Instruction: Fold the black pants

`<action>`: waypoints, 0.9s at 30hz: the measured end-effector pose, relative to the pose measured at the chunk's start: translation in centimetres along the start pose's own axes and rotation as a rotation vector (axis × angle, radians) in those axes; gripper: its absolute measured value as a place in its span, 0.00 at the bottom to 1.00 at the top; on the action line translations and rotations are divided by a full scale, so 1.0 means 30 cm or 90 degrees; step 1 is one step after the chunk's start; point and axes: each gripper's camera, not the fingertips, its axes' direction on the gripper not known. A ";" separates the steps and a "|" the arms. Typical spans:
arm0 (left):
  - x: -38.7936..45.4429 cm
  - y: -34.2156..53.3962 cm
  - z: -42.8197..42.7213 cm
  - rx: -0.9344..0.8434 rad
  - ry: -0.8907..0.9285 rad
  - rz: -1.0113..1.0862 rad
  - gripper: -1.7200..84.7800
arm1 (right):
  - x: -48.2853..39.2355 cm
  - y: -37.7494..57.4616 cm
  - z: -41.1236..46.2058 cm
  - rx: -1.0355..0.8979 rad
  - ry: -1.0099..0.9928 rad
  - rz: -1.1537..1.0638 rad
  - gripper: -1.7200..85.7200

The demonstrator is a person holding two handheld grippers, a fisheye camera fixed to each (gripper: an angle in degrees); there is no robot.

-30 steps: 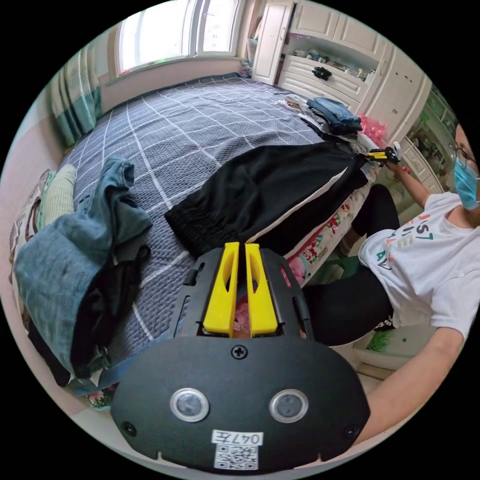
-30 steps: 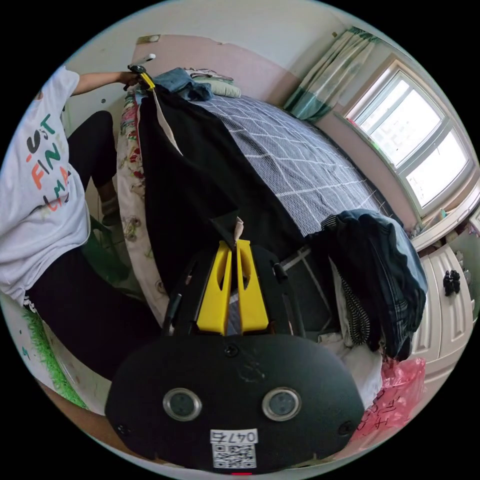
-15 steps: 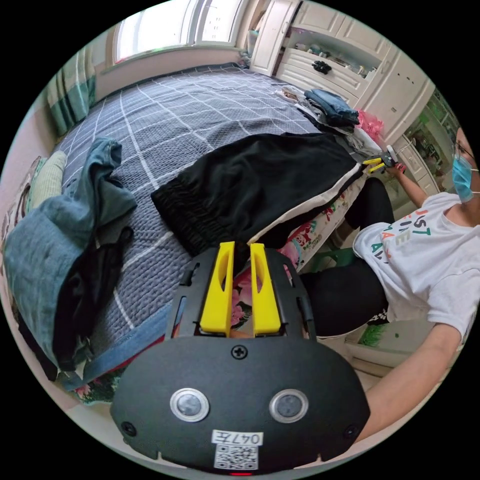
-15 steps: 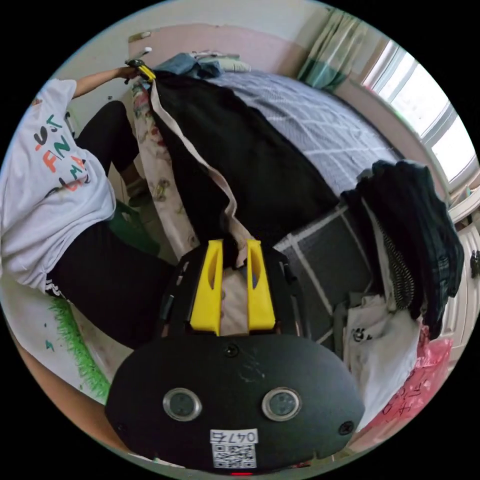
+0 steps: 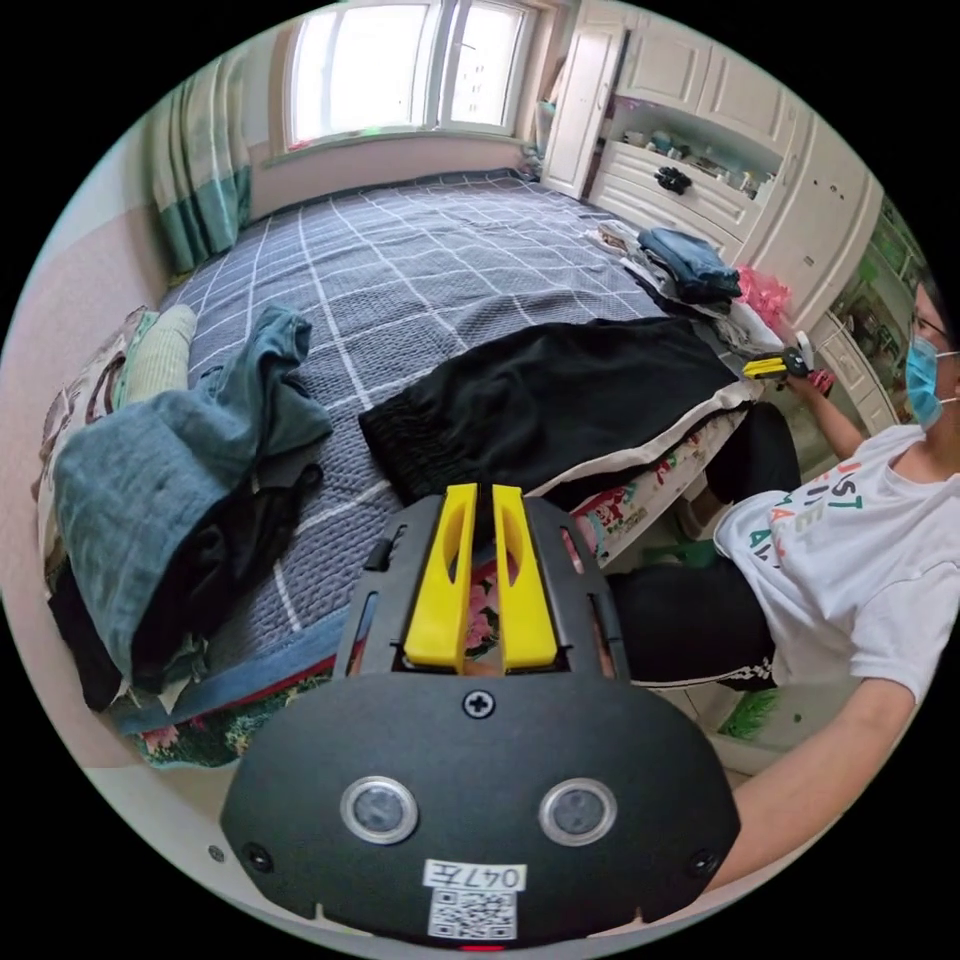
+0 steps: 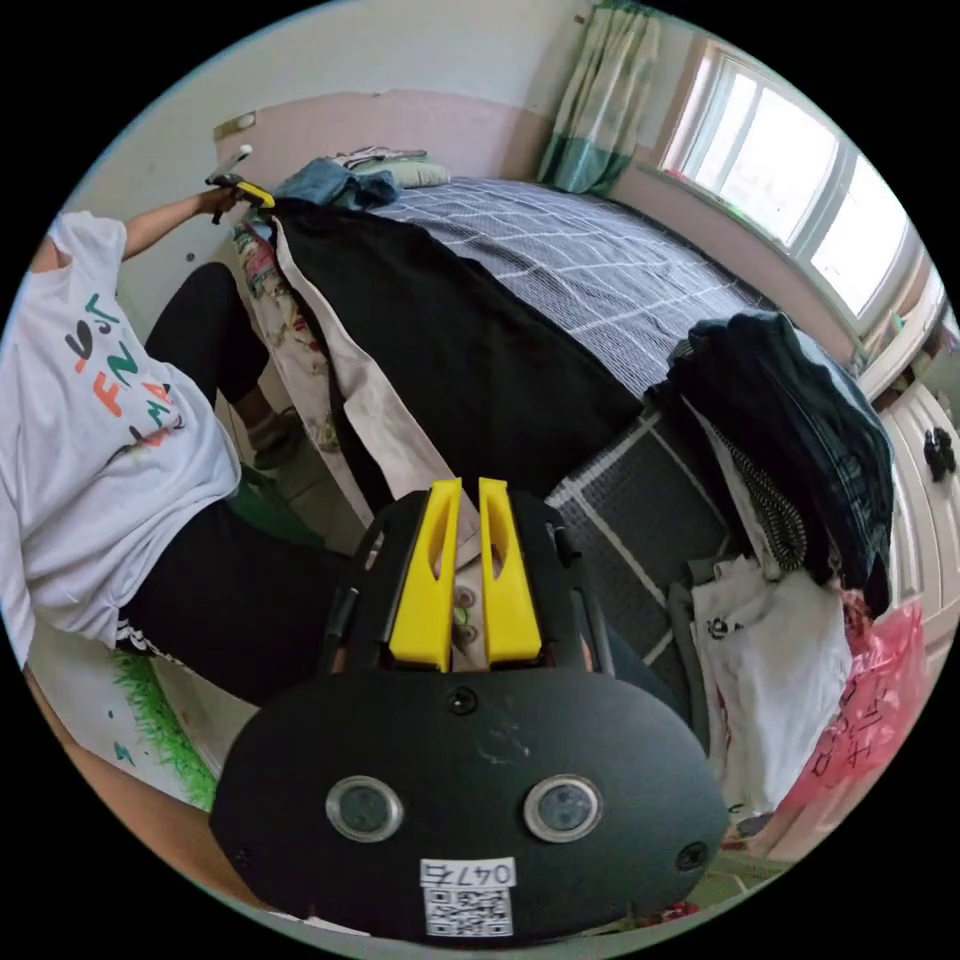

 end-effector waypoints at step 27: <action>0.847 -1.012 0.818 -0.138 0.157 0.428 0.08 | 0.090 -0.704 0.165 0.212 0.003 -0.075 0.01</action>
